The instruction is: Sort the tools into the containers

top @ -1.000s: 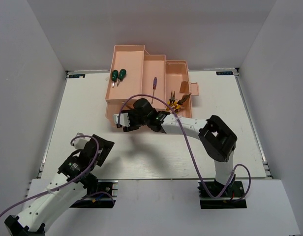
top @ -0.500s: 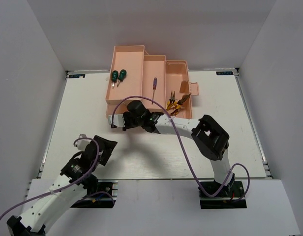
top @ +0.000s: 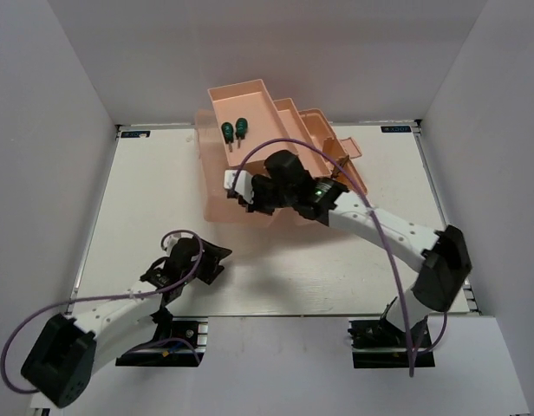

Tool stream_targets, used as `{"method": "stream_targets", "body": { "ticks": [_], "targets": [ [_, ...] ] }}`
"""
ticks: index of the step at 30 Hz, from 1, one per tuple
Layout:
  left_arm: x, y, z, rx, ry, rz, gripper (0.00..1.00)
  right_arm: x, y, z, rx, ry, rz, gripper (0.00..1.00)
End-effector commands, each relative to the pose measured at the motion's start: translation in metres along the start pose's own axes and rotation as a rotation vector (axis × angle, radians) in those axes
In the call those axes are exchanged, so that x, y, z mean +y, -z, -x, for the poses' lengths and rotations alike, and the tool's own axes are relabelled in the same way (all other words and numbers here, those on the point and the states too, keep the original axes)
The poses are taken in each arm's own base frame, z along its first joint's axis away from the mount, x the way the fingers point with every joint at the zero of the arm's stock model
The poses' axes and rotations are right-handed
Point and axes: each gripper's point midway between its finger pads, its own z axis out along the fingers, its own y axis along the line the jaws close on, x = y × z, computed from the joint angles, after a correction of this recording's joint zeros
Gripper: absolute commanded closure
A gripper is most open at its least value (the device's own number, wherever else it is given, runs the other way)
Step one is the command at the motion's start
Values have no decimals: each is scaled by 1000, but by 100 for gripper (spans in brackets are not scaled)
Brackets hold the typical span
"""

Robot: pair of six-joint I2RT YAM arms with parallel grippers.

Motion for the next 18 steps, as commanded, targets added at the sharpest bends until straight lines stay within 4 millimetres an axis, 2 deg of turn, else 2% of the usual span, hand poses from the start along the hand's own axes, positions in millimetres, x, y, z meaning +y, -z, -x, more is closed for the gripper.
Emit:
{"method": "stream_targets", "body": {
  "ticks": [1,3,5,7,9,10,11,12,13,14,16,17,18],
  "targets": [
    [-32,-10,-4,50,27,-136,36,-15,49,66,-240,17,-71,100],
    [-53,-21,5,32,24,-176,39,-3,59,67,-269,2,-28,100],
    [-66,-29,11,25,18,-182,40,10,58,51,-244,-24,1,100],
    [-82,-40,20,23,13,-184,40,21,62,47,-238,-49,33,100],
    [-104,-43,35,-1,30,-225,40,30,60,31,-210,-66,49,100],
    [-111,-44,41,-12,37,-234,40,34,58,28,-208,-67,61,100],
    [-116,-45,43,-11,28,-241,40,40,54,16,-186,-75,75,100],
    [-130,-43,48,-13,11,-260,40,43,54,16,-192,-78,87,100],
    [-131,-45,54,-25,10,-249,40,43,54,14,-190,-77,87,100],
    [-144,-44,53,-6,-7,-267,40,45,54,13,-189,-84,90,86],
    [-148,-43,61,-16,-17,-259,40,50,61,19,-201,-99,124,52],
    [-155,-43,61,-10,-33,-273,40,49,71,30,-223,-97,130,48],
    [-154,-44,64,-16,-36,-258,40,61,77,34,-241,-103,197,47]
  ]
}}
